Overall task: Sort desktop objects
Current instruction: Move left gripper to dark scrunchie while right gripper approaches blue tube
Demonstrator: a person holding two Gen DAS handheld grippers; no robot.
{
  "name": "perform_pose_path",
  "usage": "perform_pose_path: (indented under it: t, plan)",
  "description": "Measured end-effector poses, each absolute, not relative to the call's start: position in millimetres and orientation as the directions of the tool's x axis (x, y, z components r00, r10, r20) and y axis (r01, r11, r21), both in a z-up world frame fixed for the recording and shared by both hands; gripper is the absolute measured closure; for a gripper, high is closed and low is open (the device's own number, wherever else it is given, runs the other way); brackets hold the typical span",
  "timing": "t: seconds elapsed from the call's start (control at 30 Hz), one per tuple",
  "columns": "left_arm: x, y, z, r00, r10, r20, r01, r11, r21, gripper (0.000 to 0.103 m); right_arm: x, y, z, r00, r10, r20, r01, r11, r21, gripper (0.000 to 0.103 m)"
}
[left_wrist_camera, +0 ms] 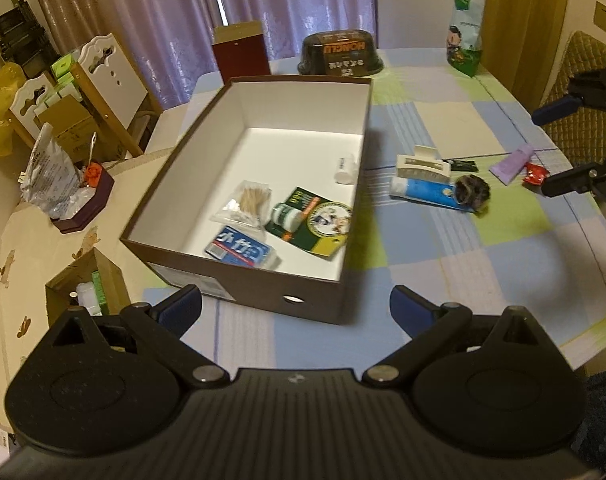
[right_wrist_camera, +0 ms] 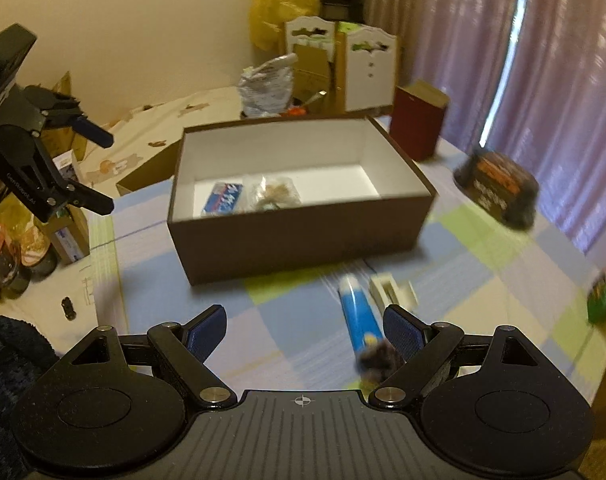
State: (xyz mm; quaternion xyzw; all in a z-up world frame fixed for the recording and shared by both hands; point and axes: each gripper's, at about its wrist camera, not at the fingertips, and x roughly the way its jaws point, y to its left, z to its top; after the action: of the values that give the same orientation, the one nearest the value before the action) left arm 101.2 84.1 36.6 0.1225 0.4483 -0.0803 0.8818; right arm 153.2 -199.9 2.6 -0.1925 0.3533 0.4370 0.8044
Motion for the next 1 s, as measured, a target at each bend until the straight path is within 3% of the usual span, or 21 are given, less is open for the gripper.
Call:
perform_pose_path:
  t: [0.53,1.0]
  plan:
    - [120.4,-19.6,-1.6,0.521,-0.24,-0.819,0.445,0.895,0.021,0.005,146.4,-302.7,-34.2,0.448,0.472,-0.759,-0.623,0.774,0.113,0.015]
    - [171.3,-67.7,-27.6,0.48,-0.27,-0.834,0.65,0.748,0.132,0.009,180.0,-326.5,-61.8,0.464,0.443,-0.767,-0.526,0.835,0.164,0.015]
